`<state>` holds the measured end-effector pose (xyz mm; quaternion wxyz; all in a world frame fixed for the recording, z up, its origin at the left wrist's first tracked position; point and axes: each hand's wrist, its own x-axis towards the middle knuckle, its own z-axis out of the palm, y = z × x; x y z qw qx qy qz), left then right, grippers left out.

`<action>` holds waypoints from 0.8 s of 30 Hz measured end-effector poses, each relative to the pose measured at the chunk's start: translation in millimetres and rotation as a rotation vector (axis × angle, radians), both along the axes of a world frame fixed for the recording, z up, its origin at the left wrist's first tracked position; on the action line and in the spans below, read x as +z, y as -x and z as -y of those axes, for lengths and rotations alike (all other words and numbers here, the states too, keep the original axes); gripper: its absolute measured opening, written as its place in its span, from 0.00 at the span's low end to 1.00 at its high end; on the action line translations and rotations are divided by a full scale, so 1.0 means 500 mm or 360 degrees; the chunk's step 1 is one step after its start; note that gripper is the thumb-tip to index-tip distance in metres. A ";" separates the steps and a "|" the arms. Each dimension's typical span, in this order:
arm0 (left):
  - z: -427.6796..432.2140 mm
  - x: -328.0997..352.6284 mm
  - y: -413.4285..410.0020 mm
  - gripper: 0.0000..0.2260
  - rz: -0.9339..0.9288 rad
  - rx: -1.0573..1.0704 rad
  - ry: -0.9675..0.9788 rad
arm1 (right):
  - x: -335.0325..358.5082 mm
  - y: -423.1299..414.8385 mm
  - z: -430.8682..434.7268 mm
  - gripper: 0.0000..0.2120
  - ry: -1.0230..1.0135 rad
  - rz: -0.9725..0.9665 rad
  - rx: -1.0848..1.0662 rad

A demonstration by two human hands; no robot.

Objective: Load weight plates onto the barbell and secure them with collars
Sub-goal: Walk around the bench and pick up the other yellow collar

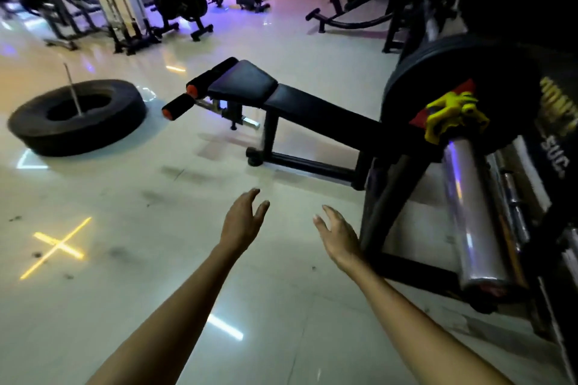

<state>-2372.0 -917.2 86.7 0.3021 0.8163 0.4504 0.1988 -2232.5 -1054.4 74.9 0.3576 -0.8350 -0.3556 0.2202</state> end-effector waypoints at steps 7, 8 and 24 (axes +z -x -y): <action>-0.223 -0.032 0.289 0.22 -0.0118 0.0136 -0.0123 | -0.005 0.252 -0.323 0.25 0.0054 0.0313 0.0572; -0.261 -0.035 0.333 0.22 -0.0128 0.0172 -0.0139 | -0.006 0.291 -0.373 0.25 0.0057 0.0335 0.0630; -0.922 -0.123 0.613 0.24 -0.0420 0.0348 -0.0169 | -0.082 0.545 -1.091 0.25 0.0163 0.0713 0.1012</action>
